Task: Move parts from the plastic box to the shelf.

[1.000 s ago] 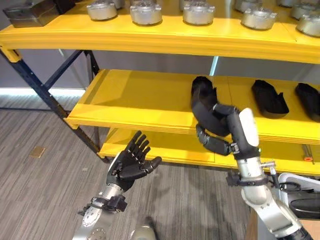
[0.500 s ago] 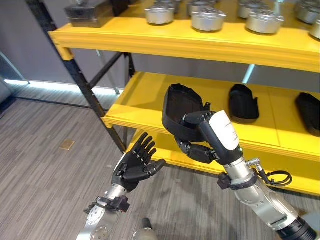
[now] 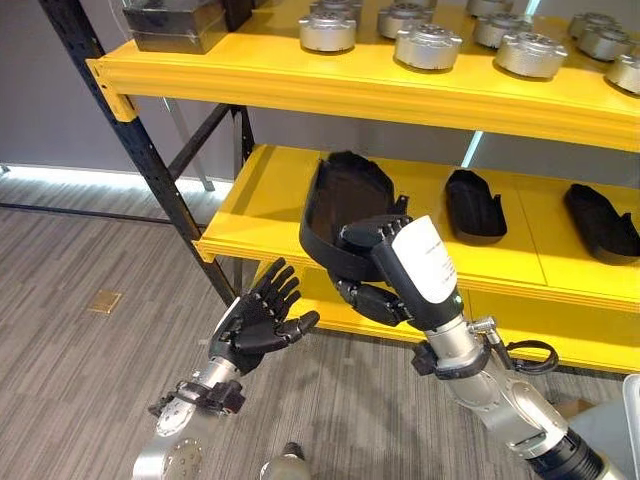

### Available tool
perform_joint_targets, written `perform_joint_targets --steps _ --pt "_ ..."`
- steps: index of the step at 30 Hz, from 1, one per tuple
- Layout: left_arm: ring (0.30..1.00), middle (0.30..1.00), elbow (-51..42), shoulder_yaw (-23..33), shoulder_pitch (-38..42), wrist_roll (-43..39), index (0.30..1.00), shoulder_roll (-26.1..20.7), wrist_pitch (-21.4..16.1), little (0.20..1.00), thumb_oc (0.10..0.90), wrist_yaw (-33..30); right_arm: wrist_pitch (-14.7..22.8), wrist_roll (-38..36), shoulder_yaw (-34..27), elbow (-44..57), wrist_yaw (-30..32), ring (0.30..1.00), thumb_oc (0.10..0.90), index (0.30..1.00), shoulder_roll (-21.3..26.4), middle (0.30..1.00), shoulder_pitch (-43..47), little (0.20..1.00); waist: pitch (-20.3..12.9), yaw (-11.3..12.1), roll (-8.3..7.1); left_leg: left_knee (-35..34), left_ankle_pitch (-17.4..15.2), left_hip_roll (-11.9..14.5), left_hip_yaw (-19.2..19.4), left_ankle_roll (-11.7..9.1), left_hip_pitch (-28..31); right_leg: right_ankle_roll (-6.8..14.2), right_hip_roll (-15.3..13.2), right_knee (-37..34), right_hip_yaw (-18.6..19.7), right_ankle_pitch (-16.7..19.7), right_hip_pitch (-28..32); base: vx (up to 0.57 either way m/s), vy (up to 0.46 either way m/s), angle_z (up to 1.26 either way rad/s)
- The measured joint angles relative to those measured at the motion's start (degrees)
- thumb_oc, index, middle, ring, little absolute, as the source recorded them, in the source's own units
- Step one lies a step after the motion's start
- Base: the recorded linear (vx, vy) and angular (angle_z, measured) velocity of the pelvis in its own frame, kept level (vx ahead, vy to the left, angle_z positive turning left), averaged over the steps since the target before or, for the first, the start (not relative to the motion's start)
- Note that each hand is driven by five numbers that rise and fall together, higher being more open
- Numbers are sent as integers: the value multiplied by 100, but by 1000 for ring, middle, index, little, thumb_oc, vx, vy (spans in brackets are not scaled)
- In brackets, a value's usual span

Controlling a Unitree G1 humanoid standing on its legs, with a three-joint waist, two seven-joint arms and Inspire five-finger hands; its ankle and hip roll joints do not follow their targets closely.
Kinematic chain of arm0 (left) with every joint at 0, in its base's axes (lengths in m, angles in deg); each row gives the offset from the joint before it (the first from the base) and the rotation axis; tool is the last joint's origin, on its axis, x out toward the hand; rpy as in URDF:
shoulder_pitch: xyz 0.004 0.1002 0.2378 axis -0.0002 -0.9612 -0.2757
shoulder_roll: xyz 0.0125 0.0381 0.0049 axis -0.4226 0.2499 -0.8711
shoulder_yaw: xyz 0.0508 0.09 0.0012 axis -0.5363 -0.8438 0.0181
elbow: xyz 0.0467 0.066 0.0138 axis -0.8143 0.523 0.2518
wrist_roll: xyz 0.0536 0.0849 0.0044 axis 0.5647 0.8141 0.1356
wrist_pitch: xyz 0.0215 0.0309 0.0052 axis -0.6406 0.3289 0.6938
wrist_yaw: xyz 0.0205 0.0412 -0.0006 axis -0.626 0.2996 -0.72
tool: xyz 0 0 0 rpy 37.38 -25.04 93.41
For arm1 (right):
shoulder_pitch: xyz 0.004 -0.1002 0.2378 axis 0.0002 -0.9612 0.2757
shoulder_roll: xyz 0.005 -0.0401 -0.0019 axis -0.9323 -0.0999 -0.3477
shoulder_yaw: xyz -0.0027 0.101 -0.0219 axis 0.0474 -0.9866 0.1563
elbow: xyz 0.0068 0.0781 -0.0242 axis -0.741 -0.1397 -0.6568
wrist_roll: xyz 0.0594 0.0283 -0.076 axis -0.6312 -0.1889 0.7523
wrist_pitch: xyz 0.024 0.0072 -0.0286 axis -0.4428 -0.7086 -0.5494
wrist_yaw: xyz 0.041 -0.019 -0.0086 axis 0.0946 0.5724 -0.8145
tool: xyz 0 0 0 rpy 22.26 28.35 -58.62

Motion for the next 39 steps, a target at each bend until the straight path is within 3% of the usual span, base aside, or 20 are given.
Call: perform_joint_targets --steps 5,8,11,14,15,16,18,20,21,22,23,24,25,27,29,32,34,37,39 --pt "1000 1000 16 -4 -235 -6 1000 5 48 1000 900 96 -219 0 -21 -24 -54 300 400 300 160 300 0 300 5 -26 84 109 -58 103 -16 -55 -31 32 126 -101 65 14 -2 57 137 -10" --pt "1000 1000 36 -12 -238 -4 1000 7 111 1000 900 254 -399 0 -94 -37 -130 300 400 300 208 300 -2 300 12 -42 65 450 -368 137 0 -53 -125 -129 122 -49 90 57 -7 100 178 -7" --pt "1000 1000 45 -24 -252 -5 1000 -10 106 1000 900 530 -429 1 -99 -55 -202 300 400 300 252 300 -14 300 32 -36 35 807 -702 125 -103 -37 -118 -202 11 217 71 124 -30 129 156 -14" --pt "1000 1000 42 -91 -254 -9 1000 -24 96 1000 900 674 -404 0 -100 -62 -238 300 400 300 413 300 -14 300 72 -54 35 873 -931 46 -112 111 -71 -295 -275 1072 -78 354 -515 109 36 -32" --pt "1000 1000 64 -128 -198 -37 1000 -64 97 1000 900 662 -394 1 -98 -67 -244 300 400 300 470 300 -42 300 173 -67 100 741 -851 73 -168 264 7 -79 -140 1460 99 -48 -773 217 -57 -11" --pt "1000 1000 64 -138 -157 -40 1000 -105 97 1000 900 658 -369 0 -98 -64 -248 300 400 300 507 300 -103 300 177 -146 79 586 -789 78 -240 325 10 -82 188 1462 239 -358 -884 375 -60 21" --pt "1000 1000 77 -208 32 -48 1000 -108 107 1000 900 646 -182 2 -279 -67 -256 300 400 300 657 300 -358 300 234 -360 1 332 -702 -95 -503 417 -10 23 667 1174 611 -547 -1063 390 -71 66" --pt "1000 1000 69 -254 45 -56 1000 -7 106 1000 900 650 -36 73 -358 -284 -315 300 400 300 711 300 -456 300 293 -489 65 193 -724 -272 -455 383 137 80 479 439 407 -354 -1337 335 -78 43" --pt "1000 1000 64 -303 15 -58 1000 -9 106 1000 900 651 27 124 -359 -361 -359 300 400 300 702 300 -454 300 386 -485 210 64 -743 -297 -468 354 331 100 308 -201 152 -109 -1364 439 -106 5" --pt "1000 1000 61 -339 -1 -63 1000 -15 106 1000 900 652 86 189 -355 -435 -365 300 400 300 683 300 -453 300 422 -499 268 -31 -745 -363 -557 336 434 135 243 -475 260 22 -1418 639 -149 54" --pt "1000 1000 49 -438 51 -99 1000 -47 106 1000 900 654 109 225 -356 -502 -367 300 400 300 672 300 -517 300 476 -598 239 9 -824 -401 -878 194 526 170 259 -682 1023 104 -1306 574 -120 89" --pt "1000 1000 4 -477 64 -131 1000 -87 114 1000 900 656 106 224 -356 -503 -367 300 400 300 671 300 -561 300 491 -683 132 55 -855 -457 -1072 137 548 183 279 -685 1307 5 -1150 537 -82 160" --pt "1000 1000 -72 -594 37 -276 1000 29 127 1000 900 640 125 222 -383 -533 -392 300 400 300 791 300 -620 300 528 -817 135 228 -917 -378 -1371 -3 594 13 429 -367 1570 486 -1009 273 -28 121" --pt "1000 1000 -230 -665 -97 -276 1000 54 126 1000 900 639 134 219 -432 -534 -398 300 400 300 859 300 -629 300 536 -773 231 200 -908 -203 -1365 -3 690 -178 606 -77 1558 530 -1036 297 -34 44" --pt "1000 1000 -481 -701 -153 -270 1000 33 126 1000 900 656 151 206 -527 -530 -403 300 400 300 946 300 -448 300 524 -723 295 221 -717 86 -1131 36 745 -306 842 179 1445 218 -1017 362 -58 -5" --pt "1000 1000 -551 -704 145 -280 1000 4 121 1000 900 646 163 205 -540 -529 -399 300 400 300 1061 300 -259 300 513 -817 301 348 -407 162 -1101 -317 877 -302 836 214 1244 -36 -648 345 -74 21" --pt "1000 1000 -700 -657 182 -348 1000 7 94 1000 900 647 205 207 -542 -509 -398 300 400 300 1088 300 -190 300 422 -787 298 381 -348 195 -1107 -368 894 -304 835 198 1159 -91 -577 275 -79 15" --pt "1000 1000 -843 -621 174 -494 1000 4 99 1000 900 648 293 216 -511 -507 -419 300 400 300 1092 300 -23 300 309 -782 315 414 -183 204 -1106 -620 881 -311 804 156 1074 -98 -493 194 -56 10" --pt "1000 1000 -842 -618 74 -501 1000 3 112 1000 900 645 313 221 -481 -512 -425 300 400 300 1082 300 -4 300 191 -753 298 894 -146 268 -1112 -680 730 -321 775 76 919 -92 -298 217 -74 17"
